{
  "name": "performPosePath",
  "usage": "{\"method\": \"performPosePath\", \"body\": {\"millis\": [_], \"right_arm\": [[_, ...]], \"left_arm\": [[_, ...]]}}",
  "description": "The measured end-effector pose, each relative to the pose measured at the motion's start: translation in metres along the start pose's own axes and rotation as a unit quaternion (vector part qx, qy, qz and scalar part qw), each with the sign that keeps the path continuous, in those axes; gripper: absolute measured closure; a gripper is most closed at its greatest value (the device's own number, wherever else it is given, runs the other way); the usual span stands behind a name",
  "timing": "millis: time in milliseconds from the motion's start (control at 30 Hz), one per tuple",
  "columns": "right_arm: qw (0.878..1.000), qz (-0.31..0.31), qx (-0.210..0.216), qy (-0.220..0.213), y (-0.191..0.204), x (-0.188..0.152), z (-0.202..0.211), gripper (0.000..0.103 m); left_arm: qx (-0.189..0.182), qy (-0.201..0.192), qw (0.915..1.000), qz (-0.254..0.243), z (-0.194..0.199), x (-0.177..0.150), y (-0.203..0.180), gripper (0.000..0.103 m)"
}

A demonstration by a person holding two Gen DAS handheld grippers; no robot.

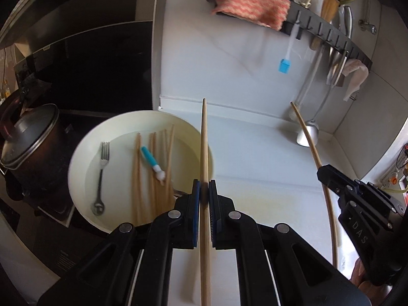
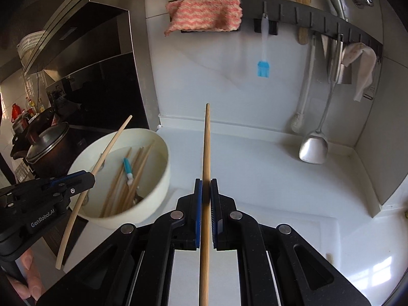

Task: Organize utensils
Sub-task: 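Carry both held chopsticks over the white basin with both tools, then open both tools to drop the chopsticks into the basin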

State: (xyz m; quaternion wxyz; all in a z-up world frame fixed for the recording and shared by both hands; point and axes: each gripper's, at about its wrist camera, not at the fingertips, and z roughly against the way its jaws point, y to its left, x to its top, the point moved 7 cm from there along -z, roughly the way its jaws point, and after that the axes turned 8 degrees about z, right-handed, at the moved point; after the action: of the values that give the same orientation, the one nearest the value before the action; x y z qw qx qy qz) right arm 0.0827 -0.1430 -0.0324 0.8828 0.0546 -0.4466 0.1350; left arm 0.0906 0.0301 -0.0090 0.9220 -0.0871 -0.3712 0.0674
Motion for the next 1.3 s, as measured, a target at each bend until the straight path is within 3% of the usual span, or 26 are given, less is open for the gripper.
{"method": "performPosePath", "body": {"millis": [133, 267, 467, 800, 1300], "right_arm": [[1.000, 0.005, 0.011, -0.001, 0.039, 0.032, -0.025, 0.097], [0.999, 0.004, 0.034, 0.011, 0.078, 0.054, -0.052, 0.097], [0.996, 0.020, 0.070, 0.047, 0.122, 0.063, -0.093, 0.097], [0.986, 0.014, 0.127, 0.105, 0.153, 0.058, -0.148, 0.097], [0.975, 0.017, 0.141, 0.170, 0.161, 0.040, -0.203, 0.097]], "left_arm": [[0.021, -0.005, 0.9998, -0.002, -0.005, 0.026, 0.053, 0.096], [0.032, 0.013, 0.9993, 0.015, -0.020, 0.042, 0.098, 0.096], [0.042, 0.036, 0.9979, 0.034, -0.044, 0.051, 0.134, 0.095], [0.049, 0.073, 0.9946, 0.056, -0.077, 0.043, 0.152, 0.095], [0.070, 0.115, 0.9886, 0.067, -0.113, 0.036, 0.160, 0.095]]}}
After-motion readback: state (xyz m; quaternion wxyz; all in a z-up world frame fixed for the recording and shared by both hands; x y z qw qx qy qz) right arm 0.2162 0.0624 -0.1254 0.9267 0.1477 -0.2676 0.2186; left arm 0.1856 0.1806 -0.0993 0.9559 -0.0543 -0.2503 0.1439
